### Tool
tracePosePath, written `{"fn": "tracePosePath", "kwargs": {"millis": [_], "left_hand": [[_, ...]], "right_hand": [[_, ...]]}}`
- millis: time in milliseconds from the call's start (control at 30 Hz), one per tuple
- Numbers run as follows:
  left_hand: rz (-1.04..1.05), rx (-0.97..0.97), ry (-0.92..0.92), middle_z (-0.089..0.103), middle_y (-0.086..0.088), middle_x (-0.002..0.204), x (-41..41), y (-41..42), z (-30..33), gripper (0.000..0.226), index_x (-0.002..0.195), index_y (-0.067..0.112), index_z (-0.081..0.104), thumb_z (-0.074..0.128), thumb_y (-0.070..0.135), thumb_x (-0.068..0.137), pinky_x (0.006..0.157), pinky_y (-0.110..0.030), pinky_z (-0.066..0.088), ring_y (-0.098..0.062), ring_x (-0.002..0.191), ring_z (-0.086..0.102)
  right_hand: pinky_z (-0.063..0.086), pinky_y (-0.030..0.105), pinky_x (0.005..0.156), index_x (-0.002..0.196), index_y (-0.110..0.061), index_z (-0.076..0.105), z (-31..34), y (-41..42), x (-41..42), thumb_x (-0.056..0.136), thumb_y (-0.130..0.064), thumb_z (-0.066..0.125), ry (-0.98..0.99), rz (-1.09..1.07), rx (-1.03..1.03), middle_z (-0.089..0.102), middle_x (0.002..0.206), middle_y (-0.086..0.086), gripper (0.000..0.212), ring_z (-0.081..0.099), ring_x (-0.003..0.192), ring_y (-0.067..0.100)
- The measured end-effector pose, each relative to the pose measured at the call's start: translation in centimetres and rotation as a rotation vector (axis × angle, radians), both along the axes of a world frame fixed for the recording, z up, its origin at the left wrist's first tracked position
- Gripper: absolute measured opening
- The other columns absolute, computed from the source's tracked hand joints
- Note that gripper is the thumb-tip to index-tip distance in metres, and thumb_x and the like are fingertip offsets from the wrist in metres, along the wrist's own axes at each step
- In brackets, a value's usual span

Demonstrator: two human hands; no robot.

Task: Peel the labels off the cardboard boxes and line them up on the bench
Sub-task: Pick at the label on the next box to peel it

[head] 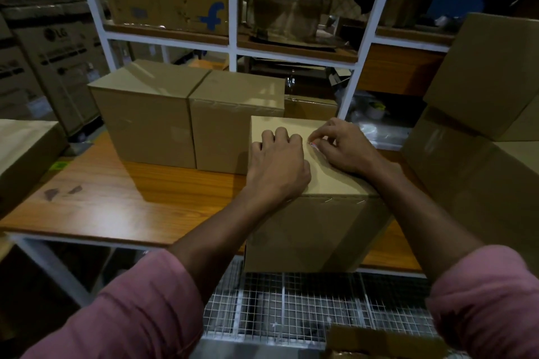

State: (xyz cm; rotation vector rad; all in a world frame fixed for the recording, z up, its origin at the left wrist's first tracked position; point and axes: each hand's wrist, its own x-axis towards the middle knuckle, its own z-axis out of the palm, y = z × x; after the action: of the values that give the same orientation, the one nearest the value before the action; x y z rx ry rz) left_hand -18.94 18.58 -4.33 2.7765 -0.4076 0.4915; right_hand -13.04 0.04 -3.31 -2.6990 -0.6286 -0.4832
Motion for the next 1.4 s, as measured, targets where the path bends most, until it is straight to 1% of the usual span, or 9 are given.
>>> {"fn": "tracePosePath", "kwargs": {"millis": [100, 200, 367, 500, 767, 967, 1133, 1300, 1400], "left_hand": [[0.006, 0.003, 0.004, 0.047, -0.01, 0.134, 0.0, 0.0, 0.0, 0.037, 0.129, 0.016, 0.051, 0.044, 0.036, 0.099, 0.1, -0.045, 0.037, -0.029, 0.123, 0.04], [0.004, 0.005, 0.008, 0.046, -0.01, 0.135, 0.0, 0.0, 0.0, 0.038, 0.131, 0.016, 0.05, 0.043, 0.037, 0.099, 0.101, -0.045, 0.036, -0.029, 0.124, 0.04], [0.005, 0.008, 0.007, 0.045, -0.01, 0.134, -0.1, 0.0, 0.0, 0.038, 0.13, 0.016, 0.05, 0.042, 0.037, 0.099, 0.1, -0.045, 0.037, -0.029, 0.123, 0.04], [0.0, 0.006, 0.004, 0.046, -0.011, 0.134, -0.1, 0.1, 0.0, 0.038, 0.13, 0.015, 0.05, 0.042, 0.036, 0.099, 0.1, -0.046, 0.038, -0.03, 0.123, 0.041], [0.007, 0.02, -0.014, 0.046, -0.011, 0.134, -0.1, 0.0, -0.1, 0.037, 0.131, 0.016, 0.05, 0.042, 0.036, 0.1, 0.1, -0.045, 0.037, -0.03, 0.123, 0.041], [0.008, 0.043, -0.049, 0.048, -0.011, 0.134, -0.1, -0.1, -0.4, 0.038, 0.131, 0.015, 0.05, 0.043, 0.037, 0.1, 0.099, -0.046, 0.039, -0.03, 0.123, 0.042], [-0.113, 0.028, -0.215, 0.058, -0.008, 0.121, -0.3, -0.1, -0.3, 0.027, 0.123, 0.015, 0.057, 0.047, 0.028, 0.101, 0.091, -0.041, 0.046, -0.025, 0.11, 0.052], [-0.206, 0.067, -0.194, 0.061, -0.01, 0.125, 0.1, -0.4, 0.0, 0.029, 0.13, 0.014, 0.055, 0.051, 0.022, 0.102, 0.093, -0.041, 0.049, -0.026, 0.114, 0.056], [-0.197, 0.049, -0.245, 0.06, -0.011, 0.126, -0.7, -1.9, 0.6, 0.035, 0.131, 0.012, 0.054, 0.056, 0.022, 0.098, 0.093, -0.041, 0.047, -0.027, 0.115, 0.055]], "right_hand": [[0.052, 0.04, 0.08, 0.104, -0.026, 0.075, 0.3, 0.7, 0.0, 0.095, -0.046, 0.058, 0.013, -0.049, 0.015, 0.06, 0.099, -0.001, 0.027, 0.057, 0.088, 0.014], [0.046, 0.034, 0.077, 0.095, -0.028, 0.074, 0.0, 1.8, 0.4, 0.091, -0.049, 0.065, -0.006, -0.133, 0.012, 0.062, 0.098, -0.003, 0.022, 0.057, 0.09, 0.014], [0.054, 0.039, 0.082, 0.101, -0.02, 0.07, -0.2, 3.0, 0.4, 0.087, -0.039, 0.073, -0.032, -0.276, 0.119, 0.068, 0.099, 0.002, 0.023, 0.063, 0.092, 0.019], [0.052, 0.031, 0.073, 0.086, -0.011, 0.077, -0.1, 3.4, 0.0, 0.092, -0.029, 0.071, -0.032, -0.294, 0.067, 0.072, 0.082, 0.004, 0.02, 0.066, 0.076, 0.017], [0.06, 0.04, 0.075, 0.078, -0.01, 0.077, 0.0, 4.1, -0.4, 0.09, -0.02, 0.066, 0.024, -0.296, 0.133, 0.073, 0.075, 0.006, 0.019, 0.067, 0.069, 0.018], [0.058, 0.045, 0.074, 0.073, -0.005, 0.072, 0.1, 3.8, -0.8, 0.089, -0.02, 0.065, 0.023, -0.368, 0.338, 0.069, 0.073, 0.011, 0.022, 0.066, 0.072, 0.024], [0.056, 0.043, 0.072, 0.075, -0.001, 0.071, 0.5, 2.9, -2.1, 0.088, -0.02, 0.063, 0.023, -0.414, 0.531, 0.07, 0.075, 0.017, 0.024, 0.067, 0.076, 0.032], [0.054, 0.039, 0.077, 0.08, -0.014, 0.071, 0.9, 1.6, -4.3, 0.091, -0.02, 0.063, 0.068, -0.407, 0.676, 0.069, 0.081, 0.0, 0.015, 0.064, 0.082, 0.017], [0.058, 0.048, 0.081, 0.082, -0.02, 0.07, 1.0, 0.3, -6.1, 0.091, -0.024, 0.066, 0.074, -0.388, 0.79, 0.069, 0.081, -0.004, 0.011, 0.065, 0.082, 0.017]]}}
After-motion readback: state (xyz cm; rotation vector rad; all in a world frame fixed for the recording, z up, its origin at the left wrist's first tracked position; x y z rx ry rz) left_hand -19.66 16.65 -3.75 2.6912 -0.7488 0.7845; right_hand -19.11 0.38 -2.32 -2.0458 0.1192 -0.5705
